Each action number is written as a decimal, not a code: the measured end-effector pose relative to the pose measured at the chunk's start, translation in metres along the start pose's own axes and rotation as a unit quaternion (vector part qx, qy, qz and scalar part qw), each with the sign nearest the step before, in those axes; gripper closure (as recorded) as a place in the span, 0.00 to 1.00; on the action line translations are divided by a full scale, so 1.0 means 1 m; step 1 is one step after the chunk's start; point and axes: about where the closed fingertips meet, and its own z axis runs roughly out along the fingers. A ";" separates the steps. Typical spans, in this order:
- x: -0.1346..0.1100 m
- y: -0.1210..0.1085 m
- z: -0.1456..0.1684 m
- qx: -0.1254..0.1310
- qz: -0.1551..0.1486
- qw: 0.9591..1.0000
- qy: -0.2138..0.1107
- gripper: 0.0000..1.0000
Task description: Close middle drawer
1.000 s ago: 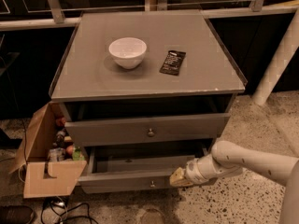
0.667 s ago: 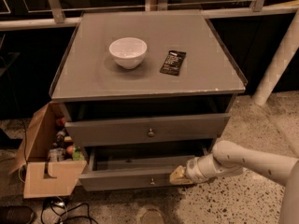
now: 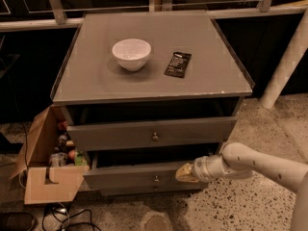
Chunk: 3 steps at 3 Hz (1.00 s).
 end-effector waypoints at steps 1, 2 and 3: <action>-0.007 -0.001 -0.002 -0.009 0.012 1.000 -0.013 1.00; -0.007 -0.001 -0.002 -0.009 0.012 1.000 -0.013 1.00; -0.009 -0.011 0.006 0.003 0.025 1.000 -0.015 1.00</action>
Offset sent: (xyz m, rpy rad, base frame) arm 0.0062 -0.0031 0.0004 0.0163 -0.0033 -0.0331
